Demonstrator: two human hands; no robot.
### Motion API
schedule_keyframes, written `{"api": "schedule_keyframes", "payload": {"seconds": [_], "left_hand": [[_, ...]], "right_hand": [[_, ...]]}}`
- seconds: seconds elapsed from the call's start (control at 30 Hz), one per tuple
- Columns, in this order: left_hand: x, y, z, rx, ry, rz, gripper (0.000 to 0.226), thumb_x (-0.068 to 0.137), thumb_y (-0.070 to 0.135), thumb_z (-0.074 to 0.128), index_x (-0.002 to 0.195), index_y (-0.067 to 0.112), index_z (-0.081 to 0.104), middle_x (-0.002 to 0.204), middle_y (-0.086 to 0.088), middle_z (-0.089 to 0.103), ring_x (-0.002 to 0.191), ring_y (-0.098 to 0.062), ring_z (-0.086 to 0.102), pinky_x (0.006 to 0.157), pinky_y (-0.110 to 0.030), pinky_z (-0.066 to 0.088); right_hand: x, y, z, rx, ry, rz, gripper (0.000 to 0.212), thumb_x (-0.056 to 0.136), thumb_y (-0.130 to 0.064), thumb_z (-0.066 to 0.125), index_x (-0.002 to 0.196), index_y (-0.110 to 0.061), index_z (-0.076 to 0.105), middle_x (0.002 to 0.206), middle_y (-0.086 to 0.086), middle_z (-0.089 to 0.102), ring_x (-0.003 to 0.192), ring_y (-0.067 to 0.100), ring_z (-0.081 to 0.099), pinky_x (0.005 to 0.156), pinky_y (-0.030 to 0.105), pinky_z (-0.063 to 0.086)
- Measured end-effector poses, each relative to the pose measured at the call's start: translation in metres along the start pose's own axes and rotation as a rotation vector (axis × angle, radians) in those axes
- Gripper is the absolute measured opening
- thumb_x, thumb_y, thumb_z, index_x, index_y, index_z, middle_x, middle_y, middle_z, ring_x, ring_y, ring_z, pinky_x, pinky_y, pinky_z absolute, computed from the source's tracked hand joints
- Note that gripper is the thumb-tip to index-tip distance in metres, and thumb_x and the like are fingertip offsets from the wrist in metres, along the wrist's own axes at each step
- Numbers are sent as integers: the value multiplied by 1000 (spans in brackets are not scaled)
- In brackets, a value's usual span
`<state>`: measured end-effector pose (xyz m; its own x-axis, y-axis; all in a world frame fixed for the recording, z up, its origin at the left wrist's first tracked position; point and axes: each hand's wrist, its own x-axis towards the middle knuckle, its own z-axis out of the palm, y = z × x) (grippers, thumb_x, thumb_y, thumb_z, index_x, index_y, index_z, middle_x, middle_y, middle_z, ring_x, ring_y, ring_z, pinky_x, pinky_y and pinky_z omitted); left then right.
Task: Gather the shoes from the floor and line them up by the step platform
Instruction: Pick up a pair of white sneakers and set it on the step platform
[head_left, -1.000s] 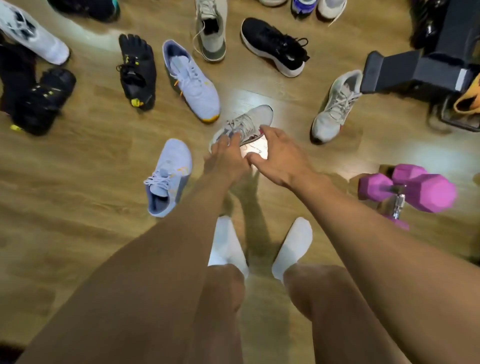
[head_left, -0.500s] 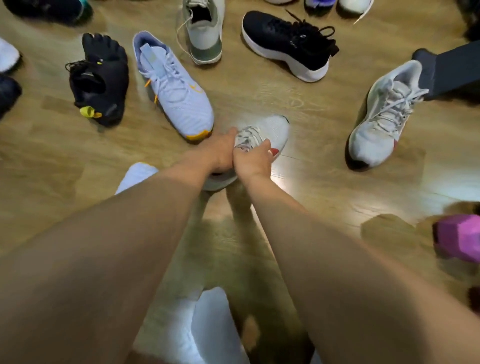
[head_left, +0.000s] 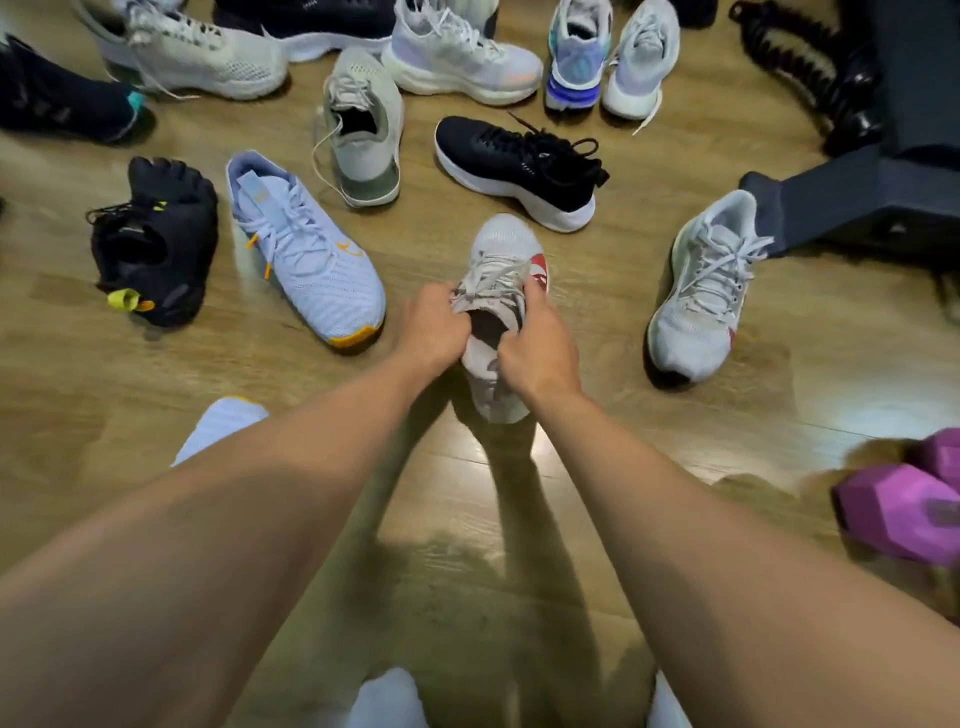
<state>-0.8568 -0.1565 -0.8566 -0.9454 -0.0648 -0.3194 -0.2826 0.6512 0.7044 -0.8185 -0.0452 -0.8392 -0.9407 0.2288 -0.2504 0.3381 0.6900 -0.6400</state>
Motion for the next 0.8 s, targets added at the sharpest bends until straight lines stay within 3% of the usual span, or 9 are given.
{"api": "schedule_keyframes", "payload": {"seconds": [0.07, 0.13, 0.23, 0.3, 0.4, 0.53, 0.6, 0.7, 0.8], "left_hand": [[2, 9, 8, -328, -17, -100, 38, 80, -3, 50, 106, 19, 68, 104, -10, 71, 76, -18, 63, 63, -24, 51], [9, 14, 12, -419, 31, -138, 44, 79, -5, 49, 113, 16, 67, 106, -11, 70, 84, -23, 64, 72, -31, 54], [18, 24, 11, -182, 86, -21, 38, 78, 7, 50, 107, 21, 69, 97, -8, 71, 92, -29, 64, 84, -41, 53], [14, 34, 11, 11, 84, 132, 22, 79, 18, 51, 93, 21, 67, 83, -6, 68, 79, -28, 62, 71, -41, 52], [-6, 45, 26, 150, 28, 376, 10, 83, 25, 52, 77, 22, 59, 66, 0, 61, 63, -20, 59, 53, -32, 44], [-29, 50, 61, 329, -177, 592, 20, 76, 42, 45, 70, 23, 51, 64, -3, 59, 61, -25, 56, 58, -34, 48], [-28, 51, 73, 438, -299, 708, 28, 76, 52, 37, 70, 27, 48, 63, -3, 58, 57, -22, 53, 55, -32, 45], [-21, 62, 81, 554, -226, 922, 39, 83, 61, 28, 61, 30, 35, 51, 6, 42, 46, -11, 39, 46, -26, 24], [-15, 86, 96, 510, -169, 937, 42, 85, 58, 23, 73, 26, 47, 62, -3, 57, 56, -23, 51, 52, -31, 34]], "right_hand": [[11, -6, -14, -172, 20, -124, 73, 83, -9, 53, 148, -23, 24, 140, 11, 42, 121, 33, 46, 98, 41, 43], [20, -14, -21, -294, -2, -181, 77, 84, -16, 60, 149, -18, 20, 139, 15, 40, 123, 34, 45, 98, 43, 43], [35, -16, -33, -359, -57, -125, 76, 86, -13, 59, 148, -10, 16, 131, 22, 47, 115, 38, 50, 84, 41, 44], [44, -8, -51, -384, -125, -120, 62, 85, -11, 59, 139, -4, 29, 121, 22, 55, 109, 38, 55, 78, 38, 42], [37, 25, -75, -344, -215, -101, 46, 79, -11, 63, 122, -6, 47, 116, 17, 61, 107, 35, 57, 83, 36, 48], [5, 88, -84, -321, -221, -20, 41, 77, -10, 63, 117, -11, 52, 106, 13, 65, 101, 31, 60, 76, 29, 45], [1, 108, -86, -338, -218, -23, 37, 79, -10, 61, 116, -12, 51, 104, 14, 66, 99, 33, 60, 78, 34, 48], [1, 125, -95, -355, -225, -34, 41, 78, -11, 64, 117, -11, 51, 104, 15, 66, 97, 35, 61, 77, 36, 50], [-10, 137, -102, -367, -239, -43, 42, 75, -8, 65, 115, -8, 50, 102, 17, 66, 95, 36, 62, 77, 41, 53]]}}
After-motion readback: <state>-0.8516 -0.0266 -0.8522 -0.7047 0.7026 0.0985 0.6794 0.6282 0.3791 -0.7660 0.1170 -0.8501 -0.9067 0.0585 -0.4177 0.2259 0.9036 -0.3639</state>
